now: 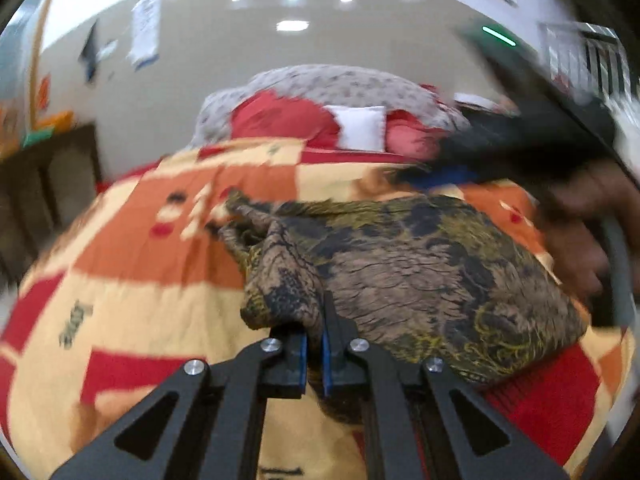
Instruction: Fold small clothes
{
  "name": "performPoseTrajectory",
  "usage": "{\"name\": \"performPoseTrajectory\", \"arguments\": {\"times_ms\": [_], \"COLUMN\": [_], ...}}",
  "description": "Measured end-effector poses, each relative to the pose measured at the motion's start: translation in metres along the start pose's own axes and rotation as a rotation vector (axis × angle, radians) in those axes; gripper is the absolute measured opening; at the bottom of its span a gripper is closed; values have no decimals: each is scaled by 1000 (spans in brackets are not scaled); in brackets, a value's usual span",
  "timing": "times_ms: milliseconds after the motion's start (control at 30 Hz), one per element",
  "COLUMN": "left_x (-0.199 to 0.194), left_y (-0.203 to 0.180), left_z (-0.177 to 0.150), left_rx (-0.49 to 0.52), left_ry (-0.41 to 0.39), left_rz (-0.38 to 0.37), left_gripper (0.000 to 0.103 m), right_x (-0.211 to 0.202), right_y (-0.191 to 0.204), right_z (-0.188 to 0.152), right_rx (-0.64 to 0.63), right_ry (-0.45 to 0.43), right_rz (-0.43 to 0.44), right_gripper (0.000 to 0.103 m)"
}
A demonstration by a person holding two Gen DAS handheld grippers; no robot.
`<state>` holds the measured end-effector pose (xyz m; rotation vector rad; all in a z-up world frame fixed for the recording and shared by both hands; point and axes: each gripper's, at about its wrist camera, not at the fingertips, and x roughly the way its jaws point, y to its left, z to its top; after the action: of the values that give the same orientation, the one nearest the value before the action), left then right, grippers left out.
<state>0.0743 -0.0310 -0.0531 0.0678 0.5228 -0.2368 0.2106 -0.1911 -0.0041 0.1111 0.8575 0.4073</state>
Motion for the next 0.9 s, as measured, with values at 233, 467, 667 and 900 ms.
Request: {"name": "performPoseTrajectory", "arguments": {"times_ms": [233, 467, 667, 900], "left_x": [0, 2, 2, -9], "left_y": [-21, -32, -40, -51], "left_z": [8, 11, 9, 17], "left_rx": [83, 130, 156, 170], "left_ry": [-31, -42, -35, -46], "left_rz": [-46, -65, -87, -130], "left_gripper": [5, 5, 5, 4], "right_x": [57, 108, 133, 113], "right_y": [32, 56, 72, 45], "right_z": [53, 67, 75, 79], "right_rx": [-59, -48, -170, -154], "right_ry": [107, 254, 345, 346], "right_rz": [226, 222, 58, 26], "right_gripper": [44, 44, 39, 7]}}
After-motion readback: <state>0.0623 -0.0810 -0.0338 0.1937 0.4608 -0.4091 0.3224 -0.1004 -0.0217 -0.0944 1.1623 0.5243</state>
